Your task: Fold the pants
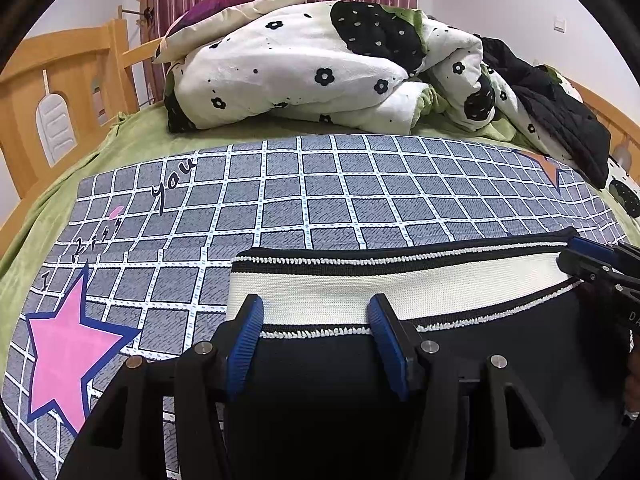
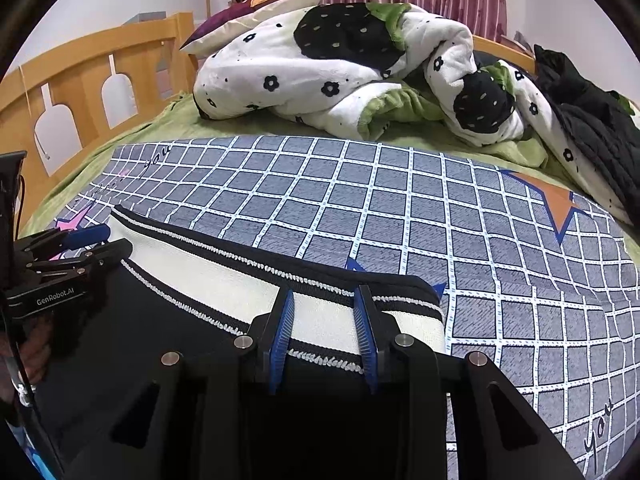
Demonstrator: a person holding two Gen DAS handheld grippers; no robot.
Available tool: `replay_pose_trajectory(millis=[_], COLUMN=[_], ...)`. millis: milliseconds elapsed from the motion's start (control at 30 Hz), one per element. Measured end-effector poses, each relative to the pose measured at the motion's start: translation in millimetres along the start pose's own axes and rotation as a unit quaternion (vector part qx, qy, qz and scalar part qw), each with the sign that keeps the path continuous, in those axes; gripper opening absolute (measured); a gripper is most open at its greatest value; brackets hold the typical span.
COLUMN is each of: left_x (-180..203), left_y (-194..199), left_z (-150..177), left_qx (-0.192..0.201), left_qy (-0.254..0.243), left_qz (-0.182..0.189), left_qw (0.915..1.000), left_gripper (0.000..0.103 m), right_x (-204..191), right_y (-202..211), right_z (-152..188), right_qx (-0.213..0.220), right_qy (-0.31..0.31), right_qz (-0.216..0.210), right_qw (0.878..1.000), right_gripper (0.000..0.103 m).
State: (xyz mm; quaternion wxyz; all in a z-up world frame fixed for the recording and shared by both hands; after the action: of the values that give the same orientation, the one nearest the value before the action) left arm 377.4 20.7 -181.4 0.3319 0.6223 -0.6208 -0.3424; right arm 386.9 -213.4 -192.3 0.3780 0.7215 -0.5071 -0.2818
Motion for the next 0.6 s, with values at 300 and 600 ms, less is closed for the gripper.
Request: replay_pose_trajectory(millis=[300, 600], left_x=[0.6, 1.0], left_y=[0.1, 0.3], left_z=[-0.2, -0.3], left_qx=[0.000, 0.001], left_qy=[0.001, 0.002], left_qz=[0.002, 0.000], left_qw=[1.0000, 1.0000], left_gripper=[0.053, 0.053], right_x=[5.4, 18.9], right_y=[5.5, 16.3], right_z=[2.7, 8.8], right_qx=[0.010, 0.019], right_qy=[-0.023, -0.043], right_qz=[0.000, -0.009], right_qw=[1.000, 0.999], right_gripper=[0.031, 0.020])
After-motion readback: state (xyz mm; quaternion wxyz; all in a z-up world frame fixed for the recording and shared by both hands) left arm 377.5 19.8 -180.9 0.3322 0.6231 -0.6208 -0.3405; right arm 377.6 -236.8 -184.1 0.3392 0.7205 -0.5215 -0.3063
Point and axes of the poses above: each gripper's, at about its wrist camera, not at the fingertips, and y roughly against the way its jaws point, x to its right, z to its underside, the point moved 7 cm from there along -y, roughly the way its jaws point, and after that the axes turned 12 degrees about -x, right-handed, at the moved point
